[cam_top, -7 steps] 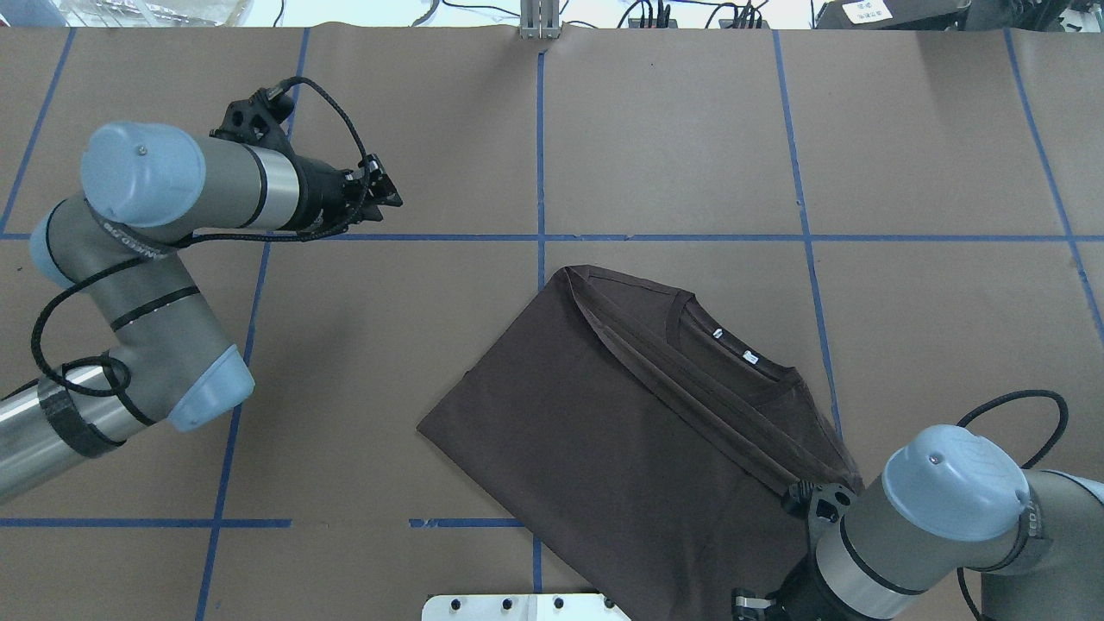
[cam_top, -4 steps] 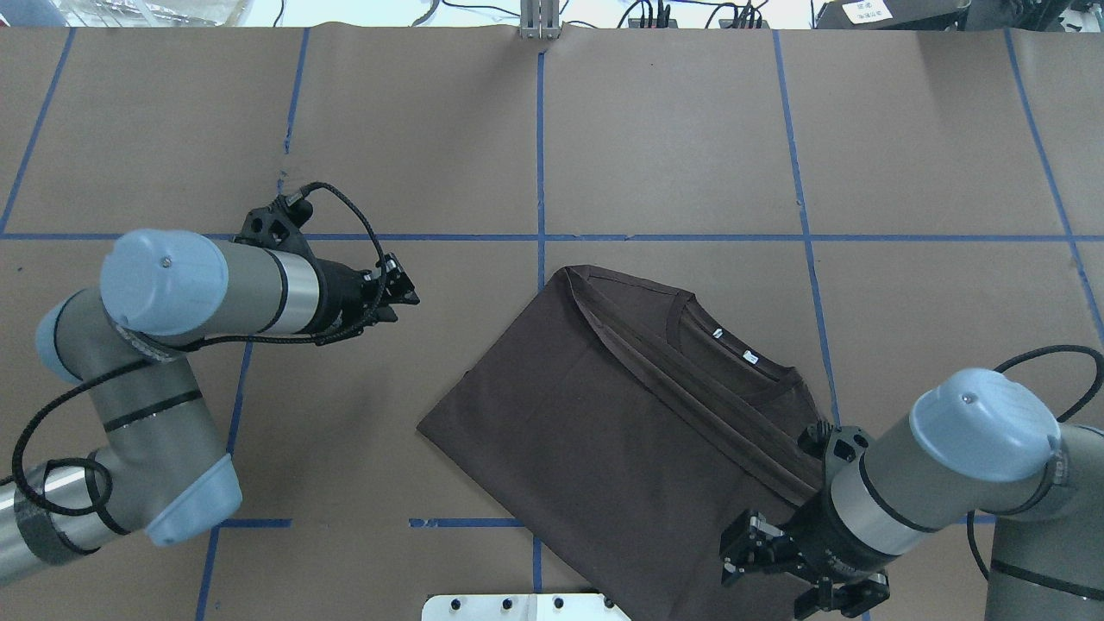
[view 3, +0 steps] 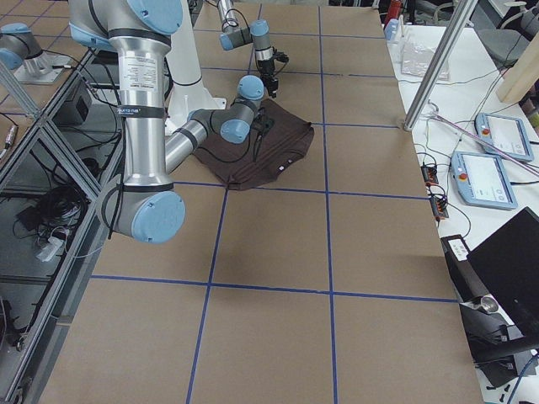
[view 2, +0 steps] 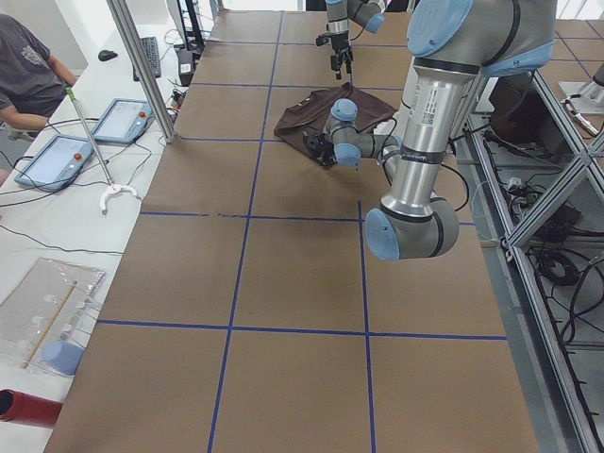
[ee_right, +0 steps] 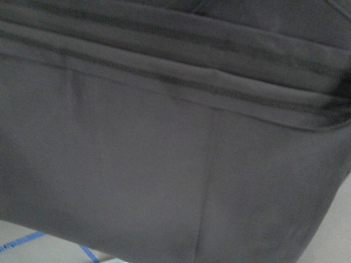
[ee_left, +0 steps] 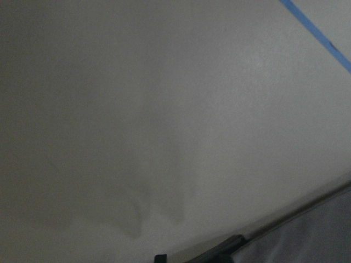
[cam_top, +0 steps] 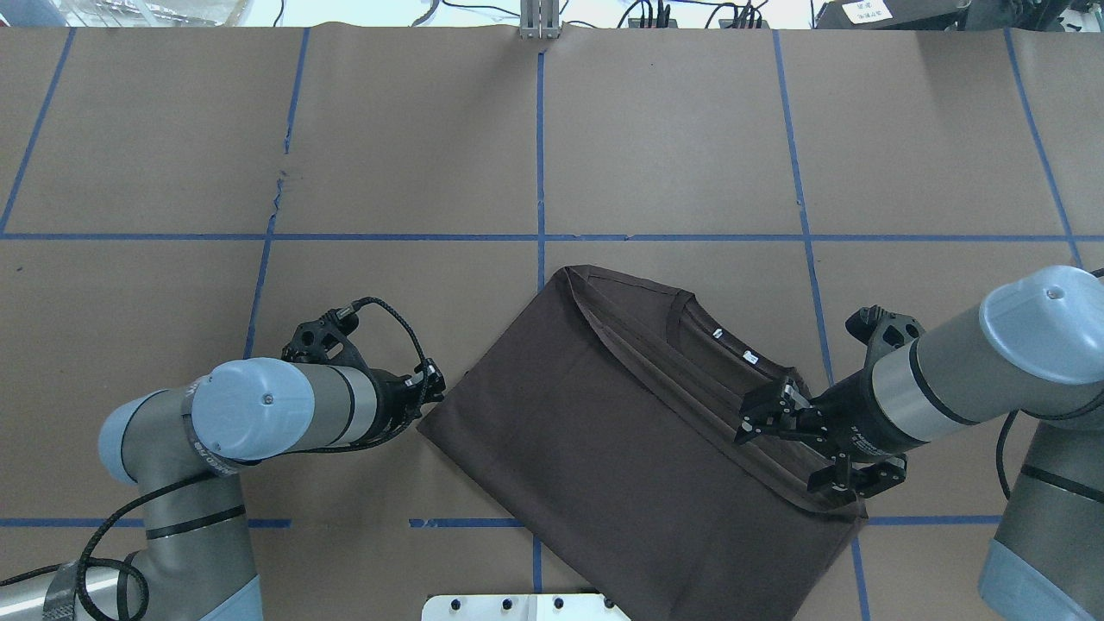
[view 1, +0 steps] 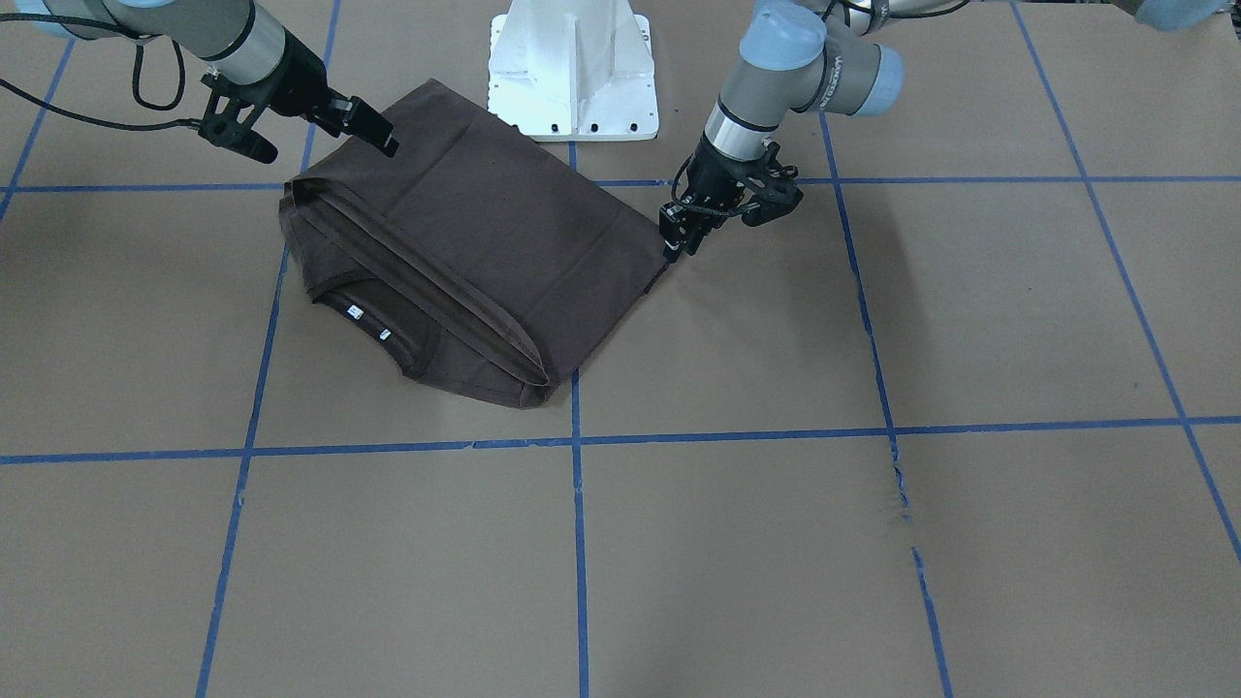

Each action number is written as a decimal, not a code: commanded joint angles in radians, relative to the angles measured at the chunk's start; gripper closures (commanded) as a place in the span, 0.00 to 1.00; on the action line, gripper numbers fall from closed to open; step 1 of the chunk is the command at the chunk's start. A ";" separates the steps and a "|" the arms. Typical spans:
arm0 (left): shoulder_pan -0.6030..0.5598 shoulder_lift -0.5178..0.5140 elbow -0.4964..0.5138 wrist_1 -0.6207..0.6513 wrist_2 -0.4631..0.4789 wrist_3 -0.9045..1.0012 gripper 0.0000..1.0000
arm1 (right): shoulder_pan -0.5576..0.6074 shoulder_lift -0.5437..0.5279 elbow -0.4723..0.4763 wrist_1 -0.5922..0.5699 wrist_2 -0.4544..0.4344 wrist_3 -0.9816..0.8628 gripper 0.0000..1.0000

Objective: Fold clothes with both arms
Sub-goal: 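Bring the left gripper to the shirt's other edge while the right gripper holds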

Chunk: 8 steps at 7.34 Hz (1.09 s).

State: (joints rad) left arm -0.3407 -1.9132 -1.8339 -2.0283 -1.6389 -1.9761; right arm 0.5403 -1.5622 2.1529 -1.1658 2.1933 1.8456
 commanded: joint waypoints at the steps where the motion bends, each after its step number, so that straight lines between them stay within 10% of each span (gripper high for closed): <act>1: 0.034 -0.030 -0.011 0.120 0.004 -0.015 0.56 | 0.006 0.013 -0.013 0.000 -0.018 0.001 0.00; 4: 0.072 -0.035 0.005 0.123 0.004 -0.013 0.54 | 0.012 0.011 -0.033 0.003 -0.021 0.004 0.00; 6: 0.072 -0.035 0.005 0.123 0.004 -0.015 0.71 | 0.013 0.007 -0.030 0.003 -0.020 0.009 0.00; 7: 0.071 -0.041 0.005 0.123 0.004 -0.015 1.00 | 0.018 -0.002 -0.028 0.003 -0.020 0.009 0.00; 8: 0.071 -0.046 0.004 0.123 0.004 -0.017 1.00 | 0.020 -0.007 -0.028 0.003 -0.020 0.011 0.00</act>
State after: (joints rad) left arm -0.2695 -1.9533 -1.8292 -1.9053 -1.6352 -1.9914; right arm 0.5569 -1.5620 2.1236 -1.1628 2.1734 1.8544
